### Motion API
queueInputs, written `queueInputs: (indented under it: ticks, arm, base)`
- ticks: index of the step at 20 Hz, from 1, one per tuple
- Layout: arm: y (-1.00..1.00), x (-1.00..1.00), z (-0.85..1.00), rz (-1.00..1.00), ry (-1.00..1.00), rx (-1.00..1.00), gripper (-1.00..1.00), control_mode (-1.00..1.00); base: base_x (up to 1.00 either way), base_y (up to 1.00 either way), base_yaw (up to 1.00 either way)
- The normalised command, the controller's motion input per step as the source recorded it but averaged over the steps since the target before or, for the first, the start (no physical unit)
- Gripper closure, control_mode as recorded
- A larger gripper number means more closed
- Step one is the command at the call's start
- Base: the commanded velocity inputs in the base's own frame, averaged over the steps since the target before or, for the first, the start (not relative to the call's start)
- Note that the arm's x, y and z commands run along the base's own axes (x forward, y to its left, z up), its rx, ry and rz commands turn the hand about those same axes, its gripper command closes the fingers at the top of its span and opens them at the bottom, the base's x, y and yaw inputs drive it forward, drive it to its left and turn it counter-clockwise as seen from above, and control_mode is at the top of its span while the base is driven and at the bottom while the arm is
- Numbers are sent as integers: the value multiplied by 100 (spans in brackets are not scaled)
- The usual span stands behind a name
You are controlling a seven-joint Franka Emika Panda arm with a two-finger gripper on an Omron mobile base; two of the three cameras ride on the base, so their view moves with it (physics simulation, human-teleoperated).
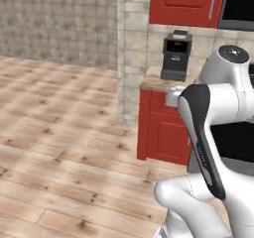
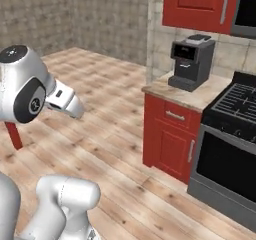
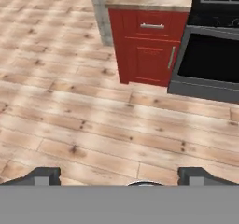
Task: Retrieve the tupperware and aluminum foil from the cabinet and place them on the dining counter near the plate with corn and onion to prepare for storing leftovers.
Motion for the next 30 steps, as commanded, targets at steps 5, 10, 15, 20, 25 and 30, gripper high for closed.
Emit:
queueInputs:
  ticks: [5, 10, 15, 20, 25, 30]
  arm:
    - [0, 0, 0, 0, 0, 0, -100, 100]
    - [0, 0, 0, 0, 0, 0, -100, 100]
    - [0, 0, 0, 0, 0, 0, -100, 100]
    - [0, 0, 0, 0, 0, 0, -100, 100]
    - [0, 0, 0, 0, 0, 0, -100, 100]
    - [0, 0, 0, 0, 0, 0, -100, 100]
  base:
    - [-15, -3, -82]
    - [0, -12, -84]
    - [2, -14, -80]
    - [26, -26, -69]
    - [68, -18, -49]
    - [92, -33, -7]
